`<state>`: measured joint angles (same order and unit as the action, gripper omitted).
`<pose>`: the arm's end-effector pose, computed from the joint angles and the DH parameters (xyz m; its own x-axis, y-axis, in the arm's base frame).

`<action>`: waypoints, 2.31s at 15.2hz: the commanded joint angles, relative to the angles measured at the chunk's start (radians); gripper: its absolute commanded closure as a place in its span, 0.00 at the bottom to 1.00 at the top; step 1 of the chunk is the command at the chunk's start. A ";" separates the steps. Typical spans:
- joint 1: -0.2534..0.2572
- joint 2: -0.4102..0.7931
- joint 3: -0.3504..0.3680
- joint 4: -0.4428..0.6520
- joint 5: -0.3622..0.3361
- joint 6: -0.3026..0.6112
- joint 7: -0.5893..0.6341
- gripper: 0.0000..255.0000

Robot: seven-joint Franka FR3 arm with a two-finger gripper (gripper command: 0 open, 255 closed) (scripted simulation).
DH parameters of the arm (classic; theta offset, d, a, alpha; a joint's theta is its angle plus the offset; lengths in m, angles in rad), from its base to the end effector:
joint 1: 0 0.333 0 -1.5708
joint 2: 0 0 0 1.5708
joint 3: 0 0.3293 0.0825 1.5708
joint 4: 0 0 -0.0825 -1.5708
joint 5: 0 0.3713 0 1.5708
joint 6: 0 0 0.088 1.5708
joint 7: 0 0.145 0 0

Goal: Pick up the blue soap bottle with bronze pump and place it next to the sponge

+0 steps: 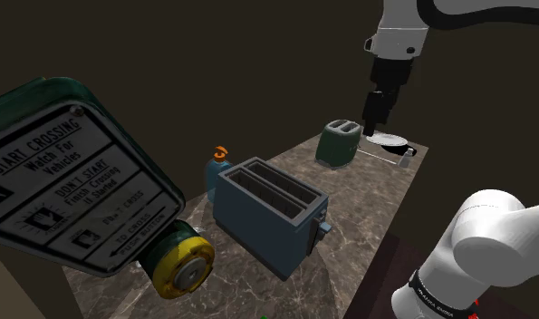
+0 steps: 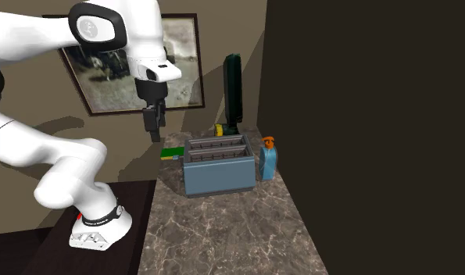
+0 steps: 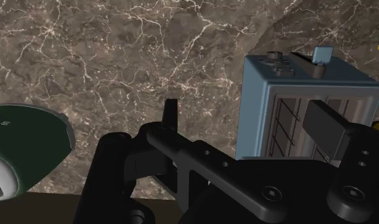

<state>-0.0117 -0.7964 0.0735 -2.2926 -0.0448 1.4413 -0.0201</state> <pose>0.2662 0.0167 0.5824 0.9970 0.0509 -0.0577 0.0563 -0.9938 0.0959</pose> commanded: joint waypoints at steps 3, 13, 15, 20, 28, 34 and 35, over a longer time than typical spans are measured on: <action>0.002 0.058 0.015 0.007 0.013 0.054 0.018 0.00; 0.011 0.385 0.085 0.121 0.047 0.284 0.105 0.00; 0.012 0.456 0.098 0.159 0.046 0.319 0.122 0.00; 0.017 0.637 0.128 0.278 0.034 0.389 0.167 0.00; 0.043 0.941 0.159 0.541 -0.015 0.440 0.237 0.00; 0.086 1.189 0.163 0.817 -0.060 0.419 0.278 0.00; 0.095 1.234 0.162 0.872 -0.067 0.410 0.283 0.00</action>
<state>0.0745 0.3962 0.2357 -1.4643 -0.1052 1.8525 0.2563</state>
